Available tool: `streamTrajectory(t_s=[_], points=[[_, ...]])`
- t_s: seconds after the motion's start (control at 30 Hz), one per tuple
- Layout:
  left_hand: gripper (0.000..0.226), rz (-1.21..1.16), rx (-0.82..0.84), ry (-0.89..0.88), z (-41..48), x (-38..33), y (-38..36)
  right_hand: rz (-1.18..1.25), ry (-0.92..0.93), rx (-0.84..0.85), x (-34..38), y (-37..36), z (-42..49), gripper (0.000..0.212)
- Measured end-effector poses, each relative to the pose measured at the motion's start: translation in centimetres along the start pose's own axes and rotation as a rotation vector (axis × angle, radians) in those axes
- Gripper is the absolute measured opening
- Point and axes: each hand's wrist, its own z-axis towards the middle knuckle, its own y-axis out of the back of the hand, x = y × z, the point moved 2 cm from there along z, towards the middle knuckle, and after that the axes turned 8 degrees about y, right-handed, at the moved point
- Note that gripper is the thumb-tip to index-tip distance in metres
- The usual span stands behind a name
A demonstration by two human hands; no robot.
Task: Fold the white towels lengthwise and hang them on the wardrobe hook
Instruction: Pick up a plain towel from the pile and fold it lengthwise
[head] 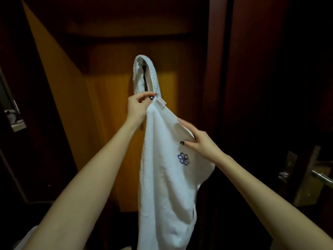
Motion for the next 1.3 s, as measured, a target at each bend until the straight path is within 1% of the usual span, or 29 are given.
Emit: streamTrajectory(t_s=[0.03,0.07,0.13,0.2,0.23,0.3,0.4,0.5,0.63,0.7,0.73,0.8,0.87,0.9,0.97,1.0,1.07,1.13,1.17,1.23,1.27,1.3], points=[[0.026,0.006,-0.012,-0.003,0.3,0.0,-0.1,-0.064,-0.013,0.028,-0.6,0.4,-0.4,0.080],[0.027,0.012,-0.024,-0.003,0.6,0.1,-0.1,-0.136,-0.037,0.056,-1.2,0.7,-0.7,0.076],[0.026,0.024,-0.059,0.007,1.0,0.6,0.1,-0.247,-0.121,0.128,-2.5,1.3,-1.3,0.063],[0.025,0.053,-0.098,0.025,1.4,1.2,0.5,-0.250,-0.221,0.164,-3.6,1.9,-2.1,0.053],[0.025,0.073,-0.110,0.035,1.5,1.6,0.7,-0.251,-0.260,0.155,-4.1,2.3,-2.6,0.051],[0.025,0.102,-0.122,0.042,1.6,2.5,1.2,-0.268,-0.319,0.125,-4.7,2.9,-3.3,0.053],[0.026,0.127,-0.158,0.013,1.5,3.9,2.2,-0.282,-0.350,0.097,-5.5,3.4,-3.7,0.054],[0.025,0.164,-0.208,0.016,1.8,5.5,3.7,-0.409,-0.361,0.096,-6.0,3.5,-3.1,0.049],[0.024,0.092,-0.263,0.060,2.7,7.2,5.7,-0.511,-0.400,0.181,-6.3,3.3,-1.8,0.051],[0.024,0.064,-0.258,0.084,3.0,7.6,6.1,-0.536,-0.406,0.143,-6.3,2.9,-1.3,0.043],[0.023,0.067,-0.240,0.102,3.1,7.8,6.1,-0.501,-0.406,0.080,-6.3,2.7,-0.9,0.041],[0.023,0.117,-0.173,0.126,3.0,8.2,5.8,-0.321,-0.424,-0.083,-6.1,2.2,0.3,0.037],[0.027,0.191,-0.071,0.128,2.5,8.5,5.1,-0.038,-0.456,-0.213,-5.5,1.5,2.0,0.031],[0.029,0.209,-0.020,0.130,2.2,8.6,4.7,0.126,-0.465,-0.245,-4.9,1.0,3.0,0.028],[0.033,0.196,0.064,0.149,1.5,8.7,4.2,0.411,-0.452,-0.242,-3.2,-0.2,4.8,0.026],[0.035,0.168,0.096,0.161,1.1,8.7,4.1,0.507,-0.433,-0.224,-2.3,-0.8,5.7,0.024],[0.035,0.093,0.166,0.174,0.6,8.7,4.2,0.624,-0.371,-0.158,-0.7,-1.8,7.1,0.025],[0.029,0.011,0.240,0.193,0.3,8.5,4.3,0.655,-0.305,-0.090,0.7,-2.8,8.2,0.030],[0.024,-0.037,0.280,0.212,0.1,8.4,4.3,0.591,-0.273,-0.084,1.3,-3.2,8.7,0.030],[0.015,-0.127,0.356,0.225,-0.4,8.0,4.3,0.316,-0.229,-0.154,2.2,-4.1,9.3,0.018],[0.017,-0.148,0.383,0.210,-0.6,7.8,4.3,0.197,-0.217,-0.206,2.6,-4.5,9.5,0.013],[0.024,-0.152,0.394,0.191,-0.8,7.5,4.2,0.111,-0.199,-0.252,2.9,-4.9,9.7,0.012]])
